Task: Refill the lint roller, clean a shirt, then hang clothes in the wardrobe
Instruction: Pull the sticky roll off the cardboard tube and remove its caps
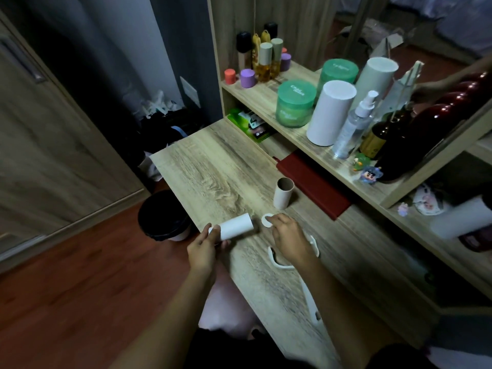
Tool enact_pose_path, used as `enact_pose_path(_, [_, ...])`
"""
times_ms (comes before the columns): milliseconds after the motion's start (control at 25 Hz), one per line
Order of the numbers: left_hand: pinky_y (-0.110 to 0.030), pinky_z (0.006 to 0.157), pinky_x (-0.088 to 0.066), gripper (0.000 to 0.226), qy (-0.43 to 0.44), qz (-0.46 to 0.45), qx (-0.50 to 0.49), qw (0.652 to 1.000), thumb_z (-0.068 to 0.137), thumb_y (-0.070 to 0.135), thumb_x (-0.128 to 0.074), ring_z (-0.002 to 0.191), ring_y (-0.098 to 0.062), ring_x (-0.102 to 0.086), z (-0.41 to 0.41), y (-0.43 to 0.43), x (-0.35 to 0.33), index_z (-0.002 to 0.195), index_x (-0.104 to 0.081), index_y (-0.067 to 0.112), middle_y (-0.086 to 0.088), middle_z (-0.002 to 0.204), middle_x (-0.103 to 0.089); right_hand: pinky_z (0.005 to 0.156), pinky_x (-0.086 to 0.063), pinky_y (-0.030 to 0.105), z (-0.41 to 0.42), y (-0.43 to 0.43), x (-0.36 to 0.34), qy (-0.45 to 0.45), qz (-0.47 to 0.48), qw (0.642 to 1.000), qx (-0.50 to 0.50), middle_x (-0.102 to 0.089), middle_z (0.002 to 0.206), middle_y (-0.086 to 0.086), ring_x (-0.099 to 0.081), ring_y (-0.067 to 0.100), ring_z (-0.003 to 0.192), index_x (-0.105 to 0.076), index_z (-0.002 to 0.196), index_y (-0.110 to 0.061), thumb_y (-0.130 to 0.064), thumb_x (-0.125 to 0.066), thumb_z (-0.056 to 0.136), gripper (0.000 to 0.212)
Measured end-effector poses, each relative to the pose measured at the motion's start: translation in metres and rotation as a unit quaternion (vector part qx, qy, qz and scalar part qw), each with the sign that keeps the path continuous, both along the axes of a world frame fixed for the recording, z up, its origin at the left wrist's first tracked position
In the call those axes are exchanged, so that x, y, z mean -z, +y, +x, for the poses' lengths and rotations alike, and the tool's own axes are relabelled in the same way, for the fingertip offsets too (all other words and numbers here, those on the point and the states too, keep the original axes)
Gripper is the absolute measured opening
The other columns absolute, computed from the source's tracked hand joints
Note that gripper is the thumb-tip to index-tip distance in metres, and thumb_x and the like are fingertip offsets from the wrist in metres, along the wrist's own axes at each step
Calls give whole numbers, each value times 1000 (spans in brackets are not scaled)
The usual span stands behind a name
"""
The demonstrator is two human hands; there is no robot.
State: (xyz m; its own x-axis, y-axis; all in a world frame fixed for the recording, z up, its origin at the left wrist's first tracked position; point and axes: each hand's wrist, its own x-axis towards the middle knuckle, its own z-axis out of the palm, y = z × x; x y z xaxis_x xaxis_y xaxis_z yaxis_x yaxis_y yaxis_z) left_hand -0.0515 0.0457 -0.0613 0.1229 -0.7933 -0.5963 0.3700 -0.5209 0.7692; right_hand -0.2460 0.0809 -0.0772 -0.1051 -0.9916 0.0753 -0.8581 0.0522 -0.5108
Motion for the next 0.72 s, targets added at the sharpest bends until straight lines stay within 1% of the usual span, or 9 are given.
enact_pose_path(120, [-18,56,-54,45,-7,-15,23,1000,85,11,-66,75,-21,-62,-8,-4,-5,128,-55,5,-18,125,-58,97,-43,37,-16,11,-13,-19,-20,999,38,-61,119,14,-56,31,110,-56,124,-7,-2,-52,82,43])
enact_pose_path(200, [-20,61,-55,46,-53,-35,81,995,84,14,-68,83,-20,-63,-19,-5,-8,128,-56,9,-13,124,-61,101,-35,30,-27,18,-27,-46,6,999,3,-52,130,11,-48,26,120,-44,135,-11,-11,-59,79,58])
enact_pose_path(280, [-30,81,-57,49,-96,-73,154,981,80,21,-71,101,-20,-63,-32,-1,-16,127,-58,12,-10,126,-62,102,-29,24,-36,23,-38,-61,47,996,-45,-42,139,7,-40,20,127,-32,142,-15,-20,-67,75,76])
enact_pose_path(320, [-36,90,-54,52,-110,-91,191,971,77,27,-74,107,-20,-63,-39,2,-21,125,-59,14,-9,126,-62,102,-29,24,-39,26,-43,-63,59,995,-58,-41,140,5,-39,19,128,-30,143,-16,-22,-70,74,80])
enact_pose_path(360, [-40,93,-52,54,-114,-107,224,962,73,32,-75,109,-19,-63,-45,5,-25,123,-61,18,-7,126,-63,101,-31,26,-41,28,-45,-63,61,994,-63,-42,139,5,-40,19,127,-30,143,-17,-25,-72,73,82])
enact_pose_path(400, [-40,93,-53,52,-107,-121,250,955,74,32,-75,108,-18,-64,-53,10,-30,122,-61,19,-5,125,-63,100,-34,27,-42,30,-47,-61,58,995,-58,-44,137,4,-43,19,124,-32,142,-18,-27,-72,72,81])
enact_pose_path(560, [-30,84,-56,38,-24,-125,287,949,89,8,-60,98,-13,-66,-74,19,-45,127,-57,10,-3,115,-65,85,-41,28,-49,35,-50,-49,40,998,-6,-59,120,5,-56,22,109,-50,128,-14,-31,-73,74,61])
enact_pose_path(640, [-30,84,-56,37,-25,-127,293,947,88,5,-60,98,-15,-67,-74,17,-43,125,-59,8,-7,115,-66,82,-42,29,-53,37,-49,-28,39,999,3,-61,116,6,-58,23,106,-54,124,-14,-30,-74,74,57])
enact_pose_path(720, [-34,87,-56,38,-45,-126,296,946,84,5,-66,98,-18,-67,-70,13,-39,122,-61,7,-9,116,-66,83,-45,32,-55,39,-47,-5,38,999,10,-62,114,7,-59,24,104,-54,123,-14,-29,-75,72,57])
